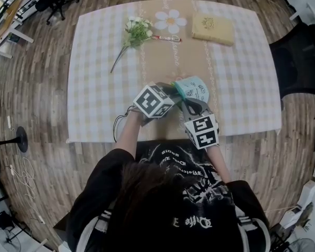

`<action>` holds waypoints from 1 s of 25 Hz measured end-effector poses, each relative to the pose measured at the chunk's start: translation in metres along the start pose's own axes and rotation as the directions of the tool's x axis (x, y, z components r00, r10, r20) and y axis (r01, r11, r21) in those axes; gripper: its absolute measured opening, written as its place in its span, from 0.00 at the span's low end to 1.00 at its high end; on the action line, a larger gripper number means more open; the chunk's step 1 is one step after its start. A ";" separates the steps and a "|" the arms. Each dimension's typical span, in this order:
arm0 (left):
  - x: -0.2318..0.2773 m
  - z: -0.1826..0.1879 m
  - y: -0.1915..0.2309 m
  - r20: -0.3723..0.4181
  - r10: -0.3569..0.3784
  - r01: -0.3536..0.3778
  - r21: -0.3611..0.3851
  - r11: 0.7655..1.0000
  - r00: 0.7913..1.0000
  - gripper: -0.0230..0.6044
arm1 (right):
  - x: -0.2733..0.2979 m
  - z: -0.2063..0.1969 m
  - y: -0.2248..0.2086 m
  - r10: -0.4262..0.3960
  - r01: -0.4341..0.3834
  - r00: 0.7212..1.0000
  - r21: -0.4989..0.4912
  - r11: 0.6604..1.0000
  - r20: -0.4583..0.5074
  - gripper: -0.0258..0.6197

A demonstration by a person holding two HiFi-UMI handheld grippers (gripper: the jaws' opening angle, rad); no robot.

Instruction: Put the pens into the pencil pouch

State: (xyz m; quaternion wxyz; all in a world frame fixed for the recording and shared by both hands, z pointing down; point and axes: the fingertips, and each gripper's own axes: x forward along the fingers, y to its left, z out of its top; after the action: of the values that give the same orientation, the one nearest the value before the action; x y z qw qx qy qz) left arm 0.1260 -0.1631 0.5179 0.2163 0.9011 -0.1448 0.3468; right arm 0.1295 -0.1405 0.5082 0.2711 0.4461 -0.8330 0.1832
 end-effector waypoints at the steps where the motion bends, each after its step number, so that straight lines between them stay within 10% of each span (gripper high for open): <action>1: 0.002 0.000 0.002 0.006 -0.007 0.007 -0.004 1.000 1.000 0.26 | 0.002 -0.002 -0.005 -0.006 0.006 1.000 0.012 1.000 0.001 0.07; 10: -0.007 0.014 0.017 0.029 -0.082 0.080 0.041 0.996 0.996 0.51 | 0.009 0.004 -0.041 -0.060 0.057 0.998 0.088 0.994 0.030 0.07; 17: -0.041 0.012 0.104 0.041 0.092 -0.094 0.067 0.993 0.995 0.51 | 0.019 0.029 -0.049 -0.113 0.103 0.992 0.141 0.985 0.064 0.07; 25: -0.035 0.035 0.205 -0.083 0.330 -0.272 0.400 0.875 0.940 0.51 | 0.020 0.038 -0.071 -0.133 0.115 0.988 0.212 0.971 0.074 0.07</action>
State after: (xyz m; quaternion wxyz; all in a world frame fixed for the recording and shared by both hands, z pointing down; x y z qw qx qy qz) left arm 0.0366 -0.3540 0.5297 -0.0100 0.8638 -0.1965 0.4638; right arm 0.1689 -0.2118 0.4954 0.1974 0.5307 -0.7910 0.2318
